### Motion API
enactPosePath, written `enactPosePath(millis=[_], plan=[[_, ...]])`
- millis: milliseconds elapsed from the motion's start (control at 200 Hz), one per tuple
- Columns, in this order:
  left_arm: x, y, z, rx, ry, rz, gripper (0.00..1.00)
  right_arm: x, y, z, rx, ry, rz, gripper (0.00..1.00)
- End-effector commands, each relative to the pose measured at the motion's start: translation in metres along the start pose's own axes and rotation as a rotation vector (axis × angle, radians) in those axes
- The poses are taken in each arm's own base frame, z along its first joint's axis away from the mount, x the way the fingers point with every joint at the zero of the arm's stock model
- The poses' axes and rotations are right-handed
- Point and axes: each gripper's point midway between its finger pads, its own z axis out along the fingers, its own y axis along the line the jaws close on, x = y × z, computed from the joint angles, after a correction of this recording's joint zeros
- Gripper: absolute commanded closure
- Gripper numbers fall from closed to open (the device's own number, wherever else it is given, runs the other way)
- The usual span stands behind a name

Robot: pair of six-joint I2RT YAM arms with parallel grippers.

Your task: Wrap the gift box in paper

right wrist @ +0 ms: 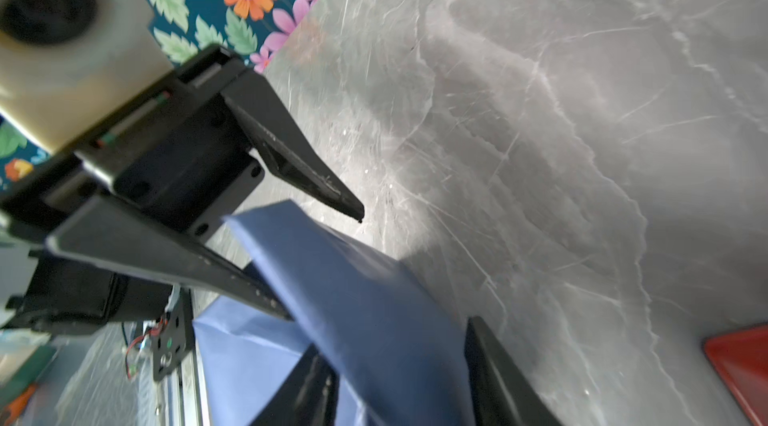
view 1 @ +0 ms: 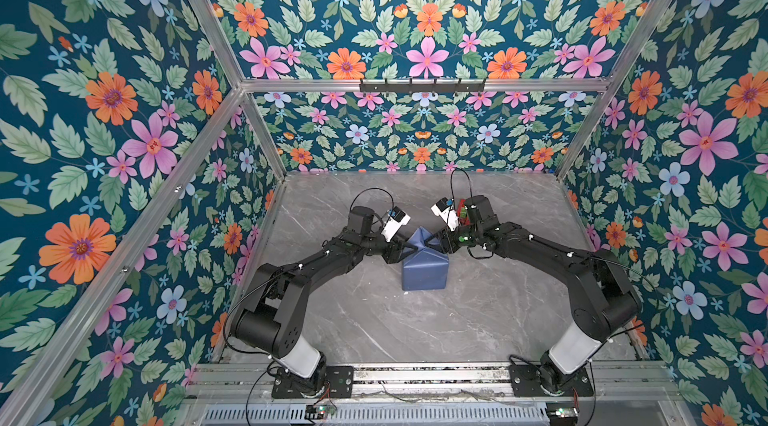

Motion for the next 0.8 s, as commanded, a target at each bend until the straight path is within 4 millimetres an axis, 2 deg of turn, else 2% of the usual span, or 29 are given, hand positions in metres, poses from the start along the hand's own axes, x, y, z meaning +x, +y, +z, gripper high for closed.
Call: enactPosePath(millis=[0,290,430,625,795], plan=[[0.004,0.003,0.000,-0.017,0.017,0.003,0.48,0.007,0.014,-0.001,-0.078,0.046,-0.047,0.51],[0.002,0.003,0.000,-0.018,0.012,0.000,0.48,0.005,0.013,-0.012,-0.050,0.038,-0.074,0.41],[0.002,0.003,0.000,-0.019,0.012,0.000,0.48,0.004,0.014,-0.011,-0.062,0.034,-0.074,0.38],[0.002,0.003,0.000,-0.019,0.012,-0.002,0.48,0.003,0.013,-0.003,-0.092,0.027,-0.051,0.39],[0.001,0.002,0.000,-0.016,0.010,-0.002,0.48,0.007,0.010,0.001,-0.097,0.032,-0.045,0.50]])
